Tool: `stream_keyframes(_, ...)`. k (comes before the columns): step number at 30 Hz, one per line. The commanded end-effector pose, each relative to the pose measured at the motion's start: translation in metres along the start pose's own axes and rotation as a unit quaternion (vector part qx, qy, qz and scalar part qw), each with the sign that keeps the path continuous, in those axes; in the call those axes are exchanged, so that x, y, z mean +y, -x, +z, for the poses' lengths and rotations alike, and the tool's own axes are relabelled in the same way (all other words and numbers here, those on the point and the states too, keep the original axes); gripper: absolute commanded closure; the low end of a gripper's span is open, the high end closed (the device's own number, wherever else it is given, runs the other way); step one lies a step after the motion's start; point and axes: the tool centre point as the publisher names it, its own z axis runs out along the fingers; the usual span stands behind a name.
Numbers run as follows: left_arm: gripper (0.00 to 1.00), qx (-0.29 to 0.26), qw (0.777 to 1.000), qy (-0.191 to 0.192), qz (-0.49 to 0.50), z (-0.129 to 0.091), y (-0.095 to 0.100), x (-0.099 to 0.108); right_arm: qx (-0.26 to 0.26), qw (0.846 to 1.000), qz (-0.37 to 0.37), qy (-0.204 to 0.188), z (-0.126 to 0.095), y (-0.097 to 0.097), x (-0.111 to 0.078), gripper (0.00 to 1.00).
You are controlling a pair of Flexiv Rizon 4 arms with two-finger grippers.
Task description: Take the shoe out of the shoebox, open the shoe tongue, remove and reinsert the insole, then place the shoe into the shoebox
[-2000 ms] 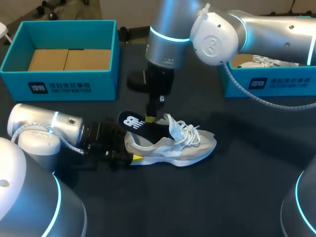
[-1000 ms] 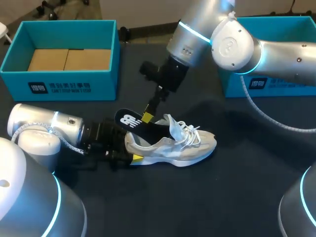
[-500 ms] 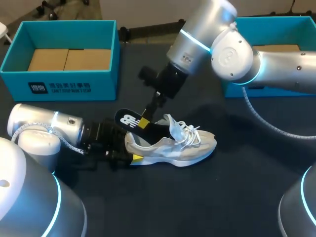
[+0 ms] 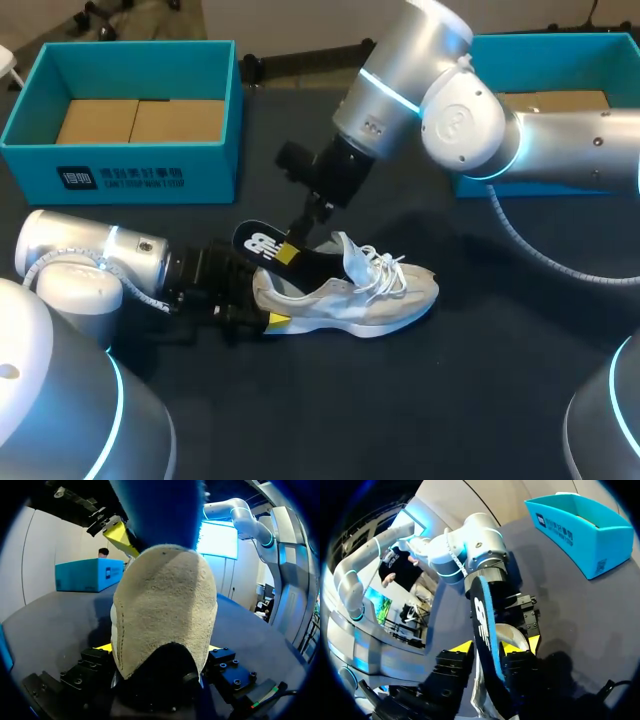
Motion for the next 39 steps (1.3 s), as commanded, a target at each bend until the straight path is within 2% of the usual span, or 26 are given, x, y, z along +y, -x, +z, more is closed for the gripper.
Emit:
stream_keyframes(1,1.00,-0.001,1.000,0.001,0.000,0.001,0.000,0.001,0.003,1.000,-0.001,0.006,0.003,0.002,-0.001,0.89)
stream_keyframes(2,1.00,-0.001,1.000,0.001,0.000,0.001,0.000,0.001,0.003,1.000,-0.001,0.007,0.004,0.002,-0.001,0.91)
stream_keyframes(3,1.00,-0.001,1.000,0.001,0.000,0.001,0.000,0.001,0.003,1.000,0.000,0.009,0.004,0.002,-0.001,1.00)
stream_keyframes(9,1.00,-0.001,1.000,0.001,0.000,0.001,0.000,0.001,0.008,1.000,-0.002,0.024,0.002,0.003,0.000,1.00)
stream_keyframes(18,1.00,-0.001,1.000,0.001,0.000,0.001,0.000,0.001,-0.008,0.999,-0.012,0.050,-0.016,0.001,0.012,1.00)
stream_keyframes(23,1.00,-0.001,1.000,0.001,0.000,0.001,0.000,0.001,-0.029,0.995,-0.024,0.087,-0.027,0.001,0.025,1.00)
stream_keyframes(24,1.00,-0.001,1.000,0.001,0.000,0.001,0.000,0.001,-0.038,0.993,-0.027,0.105,-0.030,0.001,0.029,1.00)
stream_keyframes(33,1.00,-0.001,1.000,0.001,0.000,0.001,0.000,0.001,-0.084,0.983,-0.043,0.160,-0.047,0.005,0.051,1.00)
stream_keyframes(39,1.00,-0.001,1.000,0.001,0.000,0.001,0.000,0.001,-0.117,0.969,-0.064,0.206,-0.063,0.009,0.068,1.00)
